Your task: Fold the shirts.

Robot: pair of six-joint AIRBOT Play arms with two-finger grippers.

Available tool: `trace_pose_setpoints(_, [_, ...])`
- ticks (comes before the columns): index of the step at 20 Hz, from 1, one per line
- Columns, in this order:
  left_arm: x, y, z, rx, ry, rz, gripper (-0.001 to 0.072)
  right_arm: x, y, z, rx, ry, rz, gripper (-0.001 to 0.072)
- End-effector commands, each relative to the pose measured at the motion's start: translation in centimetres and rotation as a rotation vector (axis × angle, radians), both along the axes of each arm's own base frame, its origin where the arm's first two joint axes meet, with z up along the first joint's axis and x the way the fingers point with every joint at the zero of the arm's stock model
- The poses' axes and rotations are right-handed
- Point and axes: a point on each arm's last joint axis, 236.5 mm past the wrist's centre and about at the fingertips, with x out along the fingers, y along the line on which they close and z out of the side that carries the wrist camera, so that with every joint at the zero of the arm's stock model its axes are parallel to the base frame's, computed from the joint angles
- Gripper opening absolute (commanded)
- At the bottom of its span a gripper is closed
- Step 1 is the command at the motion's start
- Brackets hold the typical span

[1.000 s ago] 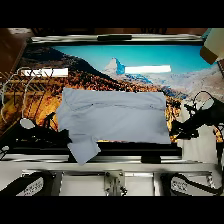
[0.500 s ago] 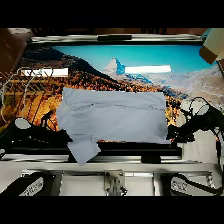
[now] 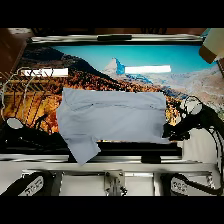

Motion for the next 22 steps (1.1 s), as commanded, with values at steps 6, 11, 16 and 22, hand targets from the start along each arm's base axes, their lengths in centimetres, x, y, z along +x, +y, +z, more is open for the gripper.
trace_pose_setpoints(6, [0.8,-0.7,-2.3,-0.015,-0.037,0.109,0.0607,0.4,0.7,-0.4,-0.021,-0.003,-0.003,0.0240])
trace_pose_setpoints(11, [0.6,-2.1,-3.1,-0.019,-0.043,0.071,0.0480,0.4,0.7,-0.4,-0.023,0.001,-0.014,0.0068])
trace_pose_setpoints(16, [1.5,-4.1,-3.5,-0.048,-0.057,0.077,0.0205,-0.1,0.6,-0.3,-0.022,0.019,-0.006,0.0067])
trace_pose_setpoints(22, [2.8,-3.8,-0.7,-0.068,-0.189,-0.149,0.0029,0.2,0.6,1.4,0.005,0.013,0.089,0.0067])
